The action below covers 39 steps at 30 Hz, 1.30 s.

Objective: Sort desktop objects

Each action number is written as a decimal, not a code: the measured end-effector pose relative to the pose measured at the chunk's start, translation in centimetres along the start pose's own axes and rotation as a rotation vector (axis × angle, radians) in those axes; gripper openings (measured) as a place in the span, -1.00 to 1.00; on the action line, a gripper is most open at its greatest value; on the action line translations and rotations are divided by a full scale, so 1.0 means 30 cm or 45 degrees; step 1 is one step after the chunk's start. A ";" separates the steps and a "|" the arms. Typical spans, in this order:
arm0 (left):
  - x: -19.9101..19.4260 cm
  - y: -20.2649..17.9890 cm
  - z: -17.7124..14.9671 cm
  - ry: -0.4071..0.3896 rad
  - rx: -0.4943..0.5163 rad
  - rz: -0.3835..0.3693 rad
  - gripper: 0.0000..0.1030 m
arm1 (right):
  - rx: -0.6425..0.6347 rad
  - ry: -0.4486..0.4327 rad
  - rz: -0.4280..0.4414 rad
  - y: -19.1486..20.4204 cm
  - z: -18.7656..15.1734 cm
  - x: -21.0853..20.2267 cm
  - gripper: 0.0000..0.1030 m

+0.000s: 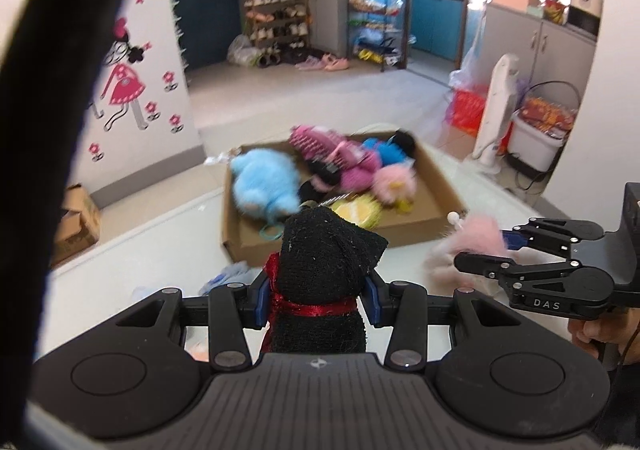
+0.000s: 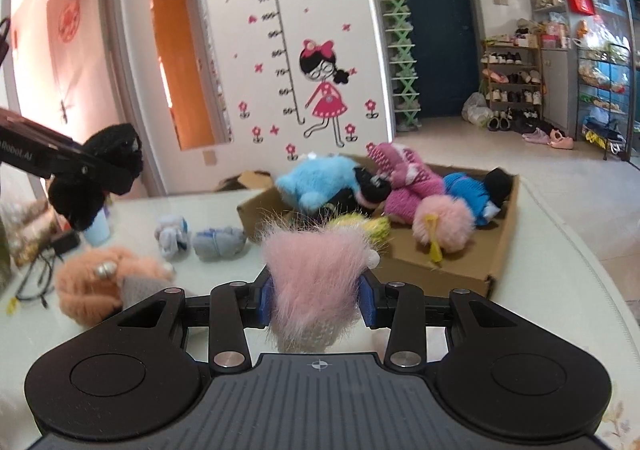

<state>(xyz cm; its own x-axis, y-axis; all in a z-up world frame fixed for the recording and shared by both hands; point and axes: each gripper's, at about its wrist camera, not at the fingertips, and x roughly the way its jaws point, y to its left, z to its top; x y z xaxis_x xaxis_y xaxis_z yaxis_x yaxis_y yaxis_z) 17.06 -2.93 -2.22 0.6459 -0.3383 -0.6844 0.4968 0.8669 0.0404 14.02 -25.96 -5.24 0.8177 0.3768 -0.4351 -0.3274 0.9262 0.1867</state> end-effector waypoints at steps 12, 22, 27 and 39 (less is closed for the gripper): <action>0.149 -0.142 0.143 -0.069 0.028 -0.128 -0.22 | -0.061 -0.129 -0.099 -0.124 0.250 -0.132 -0.08; 0.274 -0.168 0.177 -0.056 0.011 -0.151 -0.22 | -0.124 -0.161 -0.201 -0.215 0.429 -0.123 -0.08; 0.316 -0.179 0.176 -0.034 0.006 -0.154 -0.22 | -0.143 -0.150 -0.201 -0.225 0.471 -0.091 -0.08; 0.388 -0.165 0.190 0.002 0.034 -0.131 -0.22 | -0.113 -0.014 -0.106 -0.301 0.515 0.037 -0.08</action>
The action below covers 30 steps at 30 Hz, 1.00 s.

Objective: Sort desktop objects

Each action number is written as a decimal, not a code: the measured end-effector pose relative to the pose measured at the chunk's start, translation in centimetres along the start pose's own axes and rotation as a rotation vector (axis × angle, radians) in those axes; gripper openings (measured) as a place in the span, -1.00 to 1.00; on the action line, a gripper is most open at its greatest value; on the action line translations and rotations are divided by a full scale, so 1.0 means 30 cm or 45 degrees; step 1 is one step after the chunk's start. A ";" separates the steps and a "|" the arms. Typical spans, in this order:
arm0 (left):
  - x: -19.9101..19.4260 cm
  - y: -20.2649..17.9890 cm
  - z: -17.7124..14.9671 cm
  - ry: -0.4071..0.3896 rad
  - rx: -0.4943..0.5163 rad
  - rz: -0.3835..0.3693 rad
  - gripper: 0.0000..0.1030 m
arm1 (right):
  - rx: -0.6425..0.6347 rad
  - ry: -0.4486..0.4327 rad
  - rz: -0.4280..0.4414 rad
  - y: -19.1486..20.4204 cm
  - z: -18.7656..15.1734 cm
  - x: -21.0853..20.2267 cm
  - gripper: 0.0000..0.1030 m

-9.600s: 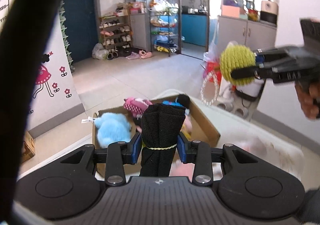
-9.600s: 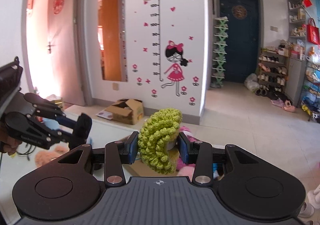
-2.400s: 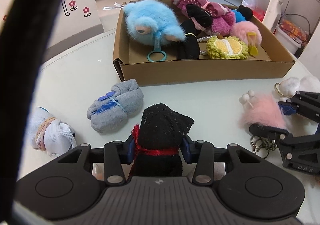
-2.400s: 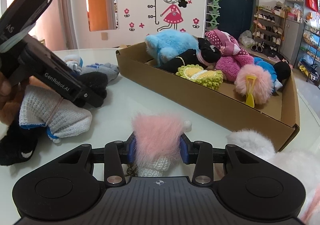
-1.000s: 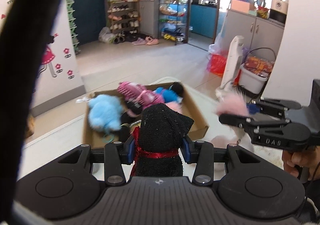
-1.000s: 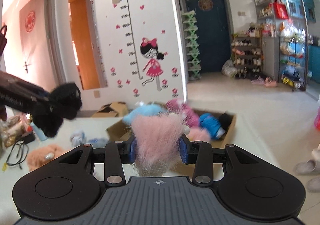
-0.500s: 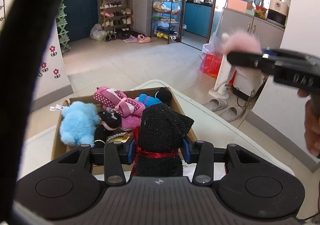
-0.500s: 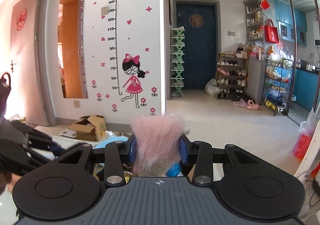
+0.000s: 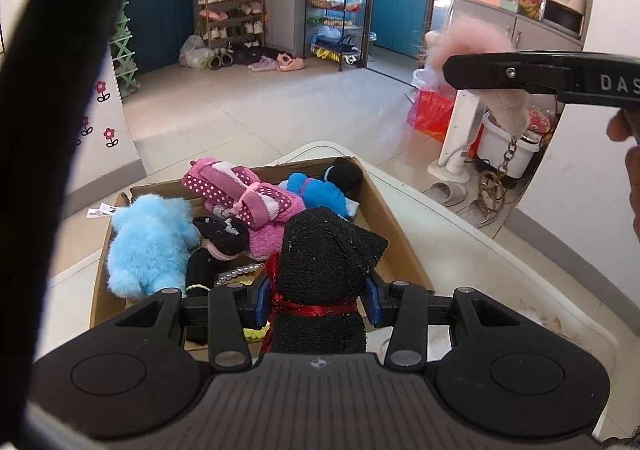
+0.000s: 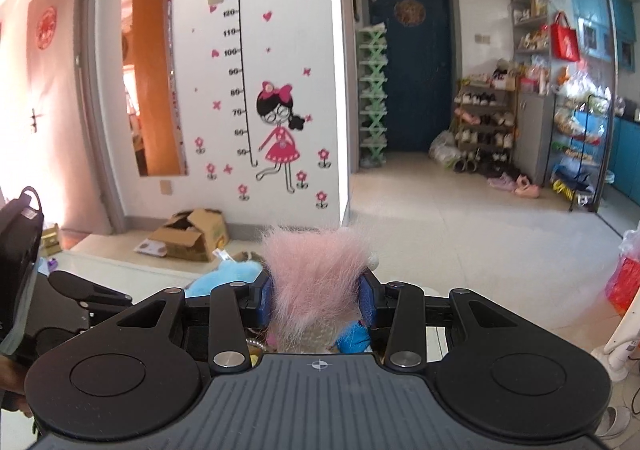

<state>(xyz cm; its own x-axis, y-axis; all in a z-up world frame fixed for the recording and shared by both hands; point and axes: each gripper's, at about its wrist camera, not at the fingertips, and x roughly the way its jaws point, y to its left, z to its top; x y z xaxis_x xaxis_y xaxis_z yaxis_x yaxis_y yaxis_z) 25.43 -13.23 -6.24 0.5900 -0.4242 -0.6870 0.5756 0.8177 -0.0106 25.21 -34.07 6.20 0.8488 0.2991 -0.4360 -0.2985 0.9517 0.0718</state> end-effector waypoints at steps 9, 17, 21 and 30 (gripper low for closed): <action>0.005 0.035 0.026 -0.010 0.028 -0.001 -0.22 | 0.072 0.108 0.084 -0.077 0.005 0.111 -0.08; 0.065 0.051 0.033 0.004 -0.007 -0.033 -0.22 | 0.080 0.205 0.097 -0.096 -0.032 0.224 -0.08; 0.100 0.036 0.031 0.018 -0.004 -0.048 -0.22 | 0.069 0.236 0.097 -0.099 -0.052 0.268 -0.08; 0.166 0.036 0.012 0.026 -0.020 -0.082 -0.22 | 0.067 0.332 0.131 -0.150 -0.087 0.385 -0.08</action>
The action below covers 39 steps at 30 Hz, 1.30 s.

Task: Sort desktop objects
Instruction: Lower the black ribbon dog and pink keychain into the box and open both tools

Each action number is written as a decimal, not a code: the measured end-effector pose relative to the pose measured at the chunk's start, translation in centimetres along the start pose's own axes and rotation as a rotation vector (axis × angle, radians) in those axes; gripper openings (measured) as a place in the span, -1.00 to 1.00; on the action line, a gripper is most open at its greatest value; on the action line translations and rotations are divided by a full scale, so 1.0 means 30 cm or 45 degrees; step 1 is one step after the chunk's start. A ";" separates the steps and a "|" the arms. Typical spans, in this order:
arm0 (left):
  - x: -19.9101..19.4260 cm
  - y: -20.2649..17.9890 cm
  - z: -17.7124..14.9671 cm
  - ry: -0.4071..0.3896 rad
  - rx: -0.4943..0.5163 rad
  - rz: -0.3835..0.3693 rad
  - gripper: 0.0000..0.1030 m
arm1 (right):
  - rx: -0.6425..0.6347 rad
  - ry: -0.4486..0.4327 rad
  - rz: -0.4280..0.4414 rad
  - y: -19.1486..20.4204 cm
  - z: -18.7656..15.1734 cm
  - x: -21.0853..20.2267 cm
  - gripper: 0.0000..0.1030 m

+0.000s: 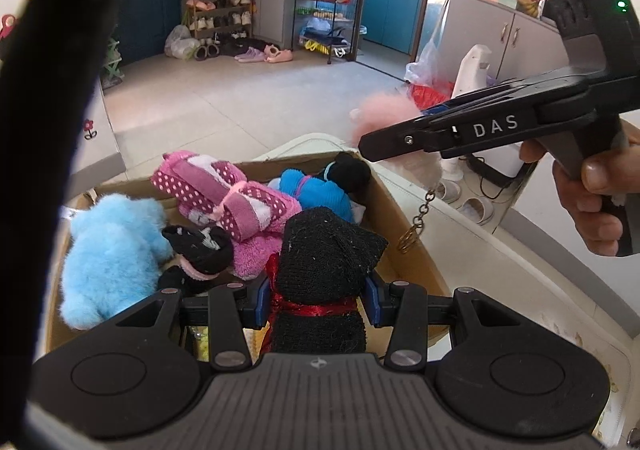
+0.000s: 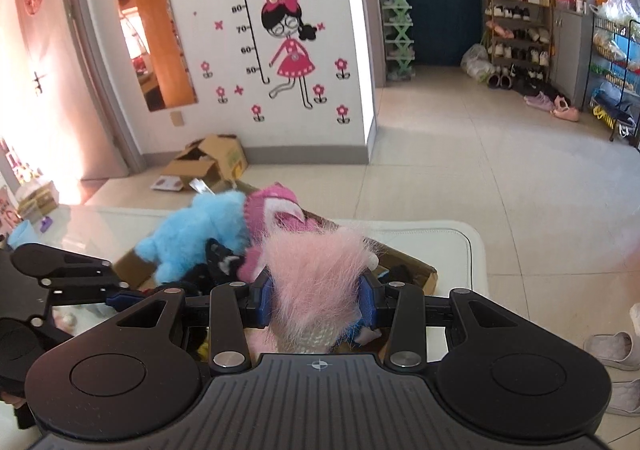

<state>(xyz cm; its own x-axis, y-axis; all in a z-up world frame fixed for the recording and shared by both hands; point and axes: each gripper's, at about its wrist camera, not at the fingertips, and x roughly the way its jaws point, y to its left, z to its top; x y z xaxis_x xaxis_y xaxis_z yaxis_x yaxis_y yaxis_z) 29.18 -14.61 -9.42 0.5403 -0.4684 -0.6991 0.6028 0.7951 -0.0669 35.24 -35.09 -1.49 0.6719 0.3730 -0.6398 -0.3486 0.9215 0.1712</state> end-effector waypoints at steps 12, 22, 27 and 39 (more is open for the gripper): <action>0.073 -0.007 -0.019 0.008 -0.033 -0.033 -0.22 | 0.000 0.037 0.023 -0.024 -0.021 0.106 -0.08; 0.121 0.006 -0.052 0.037 -0.047 -0.023 -0.20 | -0.003 0.101 0.029 -0.049 -0.053 0.161 -0.04; 0.095 0.009 -0.050 0.003 -0.076 -0.025 0.36 | -0.018 0.072 0.008 -0.042 -0.057 0.144 0.09; -0.255 0.039 -0.072 -0.137 -0.077 -0.019 0.95 | -0.044 -0.062 0.045 0.039 -0.006 -0.060 0.34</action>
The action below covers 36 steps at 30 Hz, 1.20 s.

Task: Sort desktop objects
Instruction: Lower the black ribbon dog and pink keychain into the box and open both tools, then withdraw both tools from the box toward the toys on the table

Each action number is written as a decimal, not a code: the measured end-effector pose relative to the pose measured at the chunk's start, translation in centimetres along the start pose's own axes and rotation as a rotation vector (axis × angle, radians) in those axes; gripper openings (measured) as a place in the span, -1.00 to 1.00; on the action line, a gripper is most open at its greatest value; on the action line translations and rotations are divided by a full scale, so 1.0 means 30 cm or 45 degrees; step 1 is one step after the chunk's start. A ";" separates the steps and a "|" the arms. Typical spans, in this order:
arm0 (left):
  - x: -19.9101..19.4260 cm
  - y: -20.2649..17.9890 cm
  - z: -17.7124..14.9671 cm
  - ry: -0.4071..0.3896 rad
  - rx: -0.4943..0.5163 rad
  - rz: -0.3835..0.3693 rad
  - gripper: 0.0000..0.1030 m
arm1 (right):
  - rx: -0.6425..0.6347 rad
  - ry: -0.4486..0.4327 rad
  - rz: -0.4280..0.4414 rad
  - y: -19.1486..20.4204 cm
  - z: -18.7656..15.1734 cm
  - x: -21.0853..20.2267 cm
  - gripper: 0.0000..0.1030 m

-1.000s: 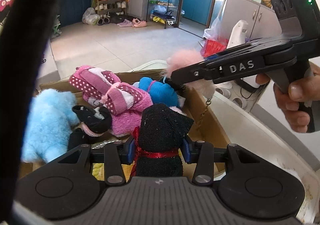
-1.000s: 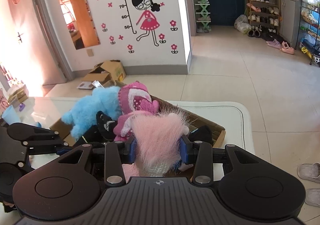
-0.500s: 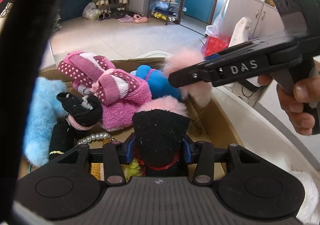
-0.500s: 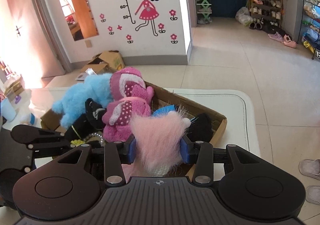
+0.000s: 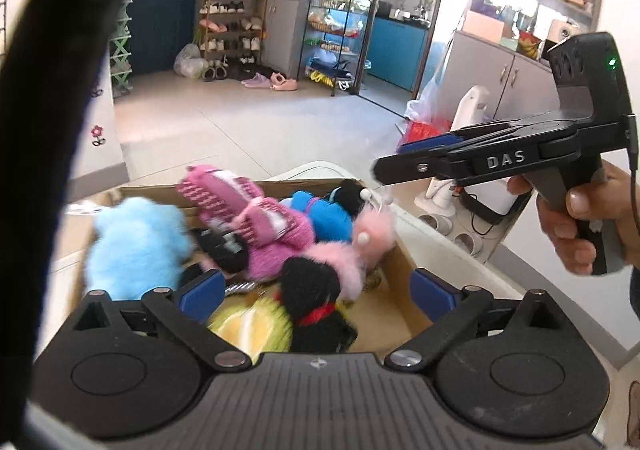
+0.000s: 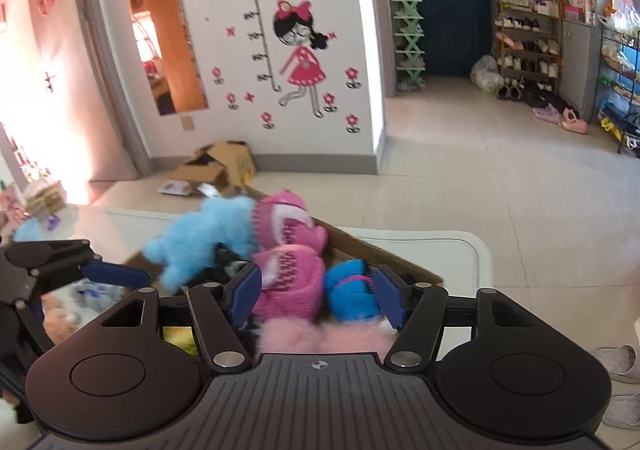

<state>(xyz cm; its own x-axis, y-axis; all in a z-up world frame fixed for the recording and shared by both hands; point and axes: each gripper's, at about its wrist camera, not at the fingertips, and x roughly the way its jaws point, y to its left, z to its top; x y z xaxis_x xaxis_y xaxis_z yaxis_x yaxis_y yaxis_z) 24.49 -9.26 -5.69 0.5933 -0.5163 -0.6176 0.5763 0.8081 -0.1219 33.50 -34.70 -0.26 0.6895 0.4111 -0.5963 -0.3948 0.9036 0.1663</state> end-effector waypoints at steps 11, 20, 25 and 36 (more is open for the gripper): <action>-0.267 0.140 -0.154 0.122 0.042 0.099 0.98 | -0.064 -0.041 0.175 0.296 -0.108 -0.147 0.63; -0.347 0.247 -0.189 0.239 0.195 0.145 0.98 | 0.190 0.027 0.509 0.520 -0.263 -0.092 0.83; -0.244 0.295 -0.136 0.301 0.334 0.123 0.98 | 0.660 0.167 0.710 0.508 -0.351 0.057 0.87; 0.070 0.408 -0.169 0.455 0.333 0.057 0.97 | 1.067 0.396 0.762 0.500 -0.495 0.238 0.98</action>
<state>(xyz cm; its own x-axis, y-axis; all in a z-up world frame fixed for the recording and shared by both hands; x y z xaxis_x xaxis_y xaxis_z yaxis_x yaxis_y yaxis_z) 29.94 0.99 -12.41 0.4156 -0.3149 -0.8533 0.7048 0.7045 0.0833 23.48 -20.00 -13.70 0.2906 0.8723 -0.3932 0.0062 0.4092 0.9124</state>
